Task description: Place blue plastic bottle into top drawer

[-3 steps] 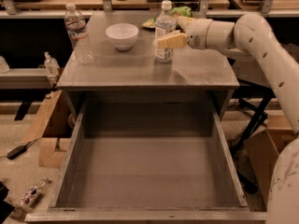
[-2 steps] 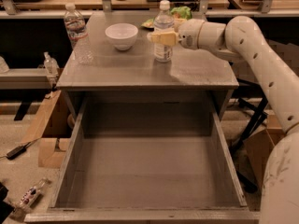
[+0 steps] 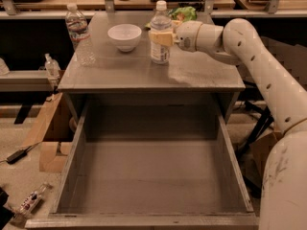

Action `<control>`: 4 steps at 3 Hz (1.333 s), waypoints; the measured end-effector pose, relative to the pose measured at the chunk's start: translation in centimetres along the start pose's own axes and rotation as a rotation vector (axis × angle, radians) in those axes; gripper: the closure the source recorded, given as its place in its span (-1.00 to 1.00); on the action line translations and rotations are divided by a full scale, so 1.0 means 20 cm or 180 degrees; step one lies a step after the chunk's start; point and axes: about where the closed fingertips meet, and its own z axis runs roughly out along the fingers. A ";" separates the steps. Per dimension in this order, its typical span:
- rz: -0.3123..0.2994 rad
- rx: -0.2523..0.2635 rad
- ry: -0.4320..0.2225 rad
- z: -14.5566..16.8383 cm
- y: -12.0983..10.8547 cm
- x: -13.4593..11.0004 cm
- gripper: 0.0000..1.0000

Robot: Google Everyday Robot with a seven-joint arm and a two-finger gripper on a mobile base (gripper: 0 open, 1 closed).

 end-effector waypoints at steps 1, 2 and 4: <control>-0.0044 -0.0064 0.0037 0.02 0.03 -0.04 1.00; -0.0246 -0.0196 0.0087 0.00 0.16 -0.20 1.00; -0.0551 -0.0089 0.0065 -0.35 0.55 -0.53 1.00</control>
Offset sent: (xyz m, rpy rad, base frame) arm -0.0665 0.0347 0.0862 -0.1348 -0.1076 0.1135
